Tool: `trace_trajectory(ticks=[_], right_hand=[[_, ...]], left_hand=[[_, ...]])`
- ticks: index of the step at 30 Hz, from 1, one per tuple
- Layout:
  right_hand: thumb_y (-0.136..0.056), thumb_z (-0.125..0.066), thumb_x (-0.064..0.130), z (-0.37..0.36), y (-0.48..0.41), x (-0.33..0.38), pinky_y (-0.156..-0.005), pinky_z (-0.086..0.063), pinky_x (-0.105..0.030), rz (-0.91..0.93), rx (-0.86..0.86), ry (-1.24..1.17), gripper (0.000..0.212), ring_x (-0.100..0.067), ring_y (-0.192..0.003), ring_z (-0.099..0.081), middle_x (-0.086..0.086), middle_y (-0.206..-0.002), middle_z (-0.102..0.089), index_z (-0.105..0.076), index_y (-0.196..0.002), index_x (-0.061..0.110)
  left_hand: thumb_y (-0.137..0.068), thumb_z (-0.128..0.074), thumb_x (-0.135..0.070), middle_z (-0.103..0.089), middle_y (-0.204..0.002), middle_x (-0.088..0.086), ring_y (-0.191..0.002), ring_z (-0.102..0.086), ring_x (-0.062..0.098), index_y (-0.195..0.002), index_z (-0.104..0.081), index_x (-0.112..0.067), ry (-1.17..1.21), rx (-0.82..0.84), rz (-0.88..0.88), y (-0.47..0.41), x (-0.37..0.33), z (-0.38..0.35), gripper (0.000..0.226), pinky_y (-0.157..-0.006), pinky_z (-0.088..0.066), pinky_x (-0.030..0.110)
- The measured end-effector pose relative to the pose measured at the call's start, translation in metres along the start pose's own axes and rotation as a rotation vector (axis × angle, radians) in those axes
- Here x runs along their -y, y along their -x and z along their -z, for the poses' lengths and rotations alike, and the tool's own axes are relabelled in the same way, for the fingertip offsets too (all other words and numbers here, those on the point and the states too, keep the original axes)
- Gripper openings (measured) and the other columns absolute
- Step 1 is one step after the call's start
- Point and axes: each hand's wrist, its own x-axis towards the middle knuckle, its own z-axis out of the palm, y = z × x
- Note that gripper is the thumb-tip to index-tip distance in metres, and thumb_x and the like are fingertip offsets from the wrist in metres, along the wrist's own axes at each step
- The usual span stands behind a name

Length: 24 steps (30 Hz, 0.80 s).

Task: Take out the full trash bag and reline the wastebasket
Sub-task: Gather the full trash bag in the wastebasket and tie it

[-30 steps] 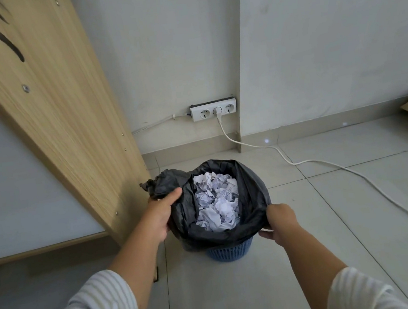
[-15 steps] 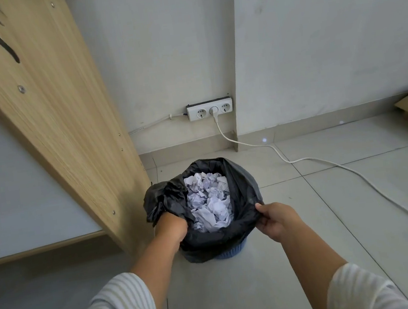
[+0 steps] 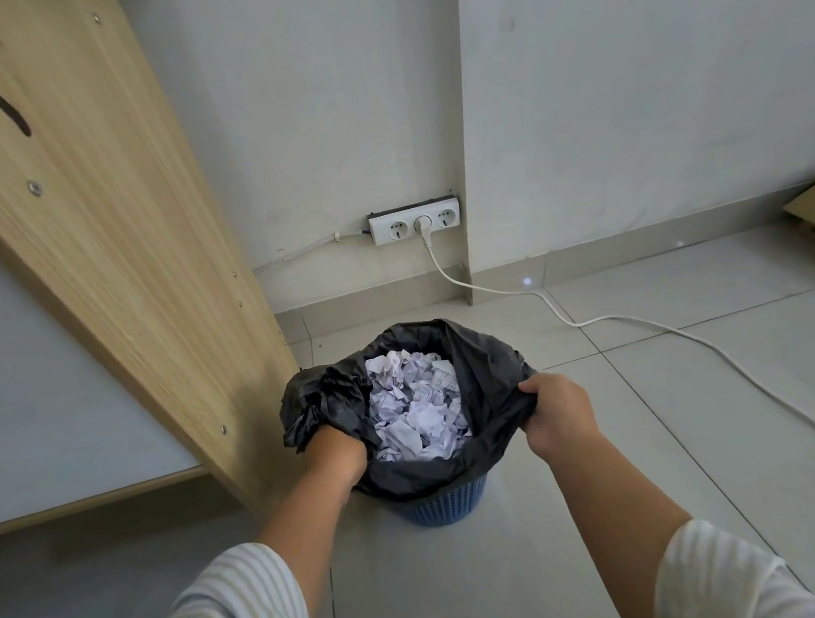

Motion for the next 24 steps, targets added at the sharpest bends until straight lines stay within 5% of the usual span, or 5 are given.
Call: trace_trajectory(ticks=[4,8,10,17,24], right_hand=[[-0.077,-0.046,-0.005,-0.008,0.007,0.009,-0.069,-0.048,-0.035,-0.036,0.199,-0.153,0.016,-0.028,-0.072,-0.056,-0.014,-0.083,-0.053,-0.05,-0.086,0.008],[-0.086,-0.052,-0.006,-0.011,0.009,0.015,-0.073,-0.053,-0.033,0.061,0.209,0.063,0.048,-0.025,-0.089,-0.062,-0.007,-0.111,-0.058,-0.049,-0.126,0.02],[-0.085,-0.048,-0.011,-0.016,0.013,0.019,-0.076,-0.052,-0.031,0.18,0.172,0.27,0.048,-0.024,-0.095,-0.062,-0.009,-0.117,-0.063,-0.059,-0.125,0.014],[-0.085,-0.037,-0.016,-0.028,0.027,0.034,-0.062,-0.05,-0.03,0.252,0.123,0.203,0.035,-0.021,-0.072,-0.058,-0.008,-0.085,-0.062,-0.058,-0.086,0.012],[-0.092,-0.039,-0.002,-0.032,0.023,0.042,-0.077,-0.055,-0.042,-0.105,0.218,-0.073,0.03,-0.033,-0.09,-0.064,-0.018,-0.108,-0.063,-0.058,-0.114,0.005]], left_hand=[[-0.087,-0.057,-0.008,-0.062,-0.114,0.016,-0.105,-0.058,0.034,-0.113,-0.06,-0.002,0.258,0.0,-0.015,-0.001,0.004,0.001,0.027,-0.088,-0.052,0.037],[-0.072,-0.076,-0.003,-0.044,-0.143,0.008,-0.127,-0.047,0.031,-0.148,-0.024,-0.016,0.873,-0.01,-0.007,-0.001,0.01,0.011,0.093,-0.101,-0.044,0.039],[-0.072,-0.079,-0.011,-0.041,-0.147,0.005,-0.129,-0.046,0.03,-0.151,-0.017,-0.025,1.16,-0.056,-0.048,-0.002,0.012,0.024,0.101,-0.107,-0.039,0.044],[-0.091,-0.062,-0.028,-0.066,-0.108,0.007,-0.094,-0.066,0.025,-0.118,-0.054,-0.02,1.572,-0.081,-0.097,-0.008,-0.003,0.074,0.03,-0.08,-0.054,0.04],[-0.084,-0.046,-0.004,-0.064,-0.111,0.019,-0.094,-0.065,0.036,-0.111,-0.058,-0.008,1.561,-0.082,0.041,-0.011,-0.014,0.105,0.03,-0.078,-0.055,0.046]])
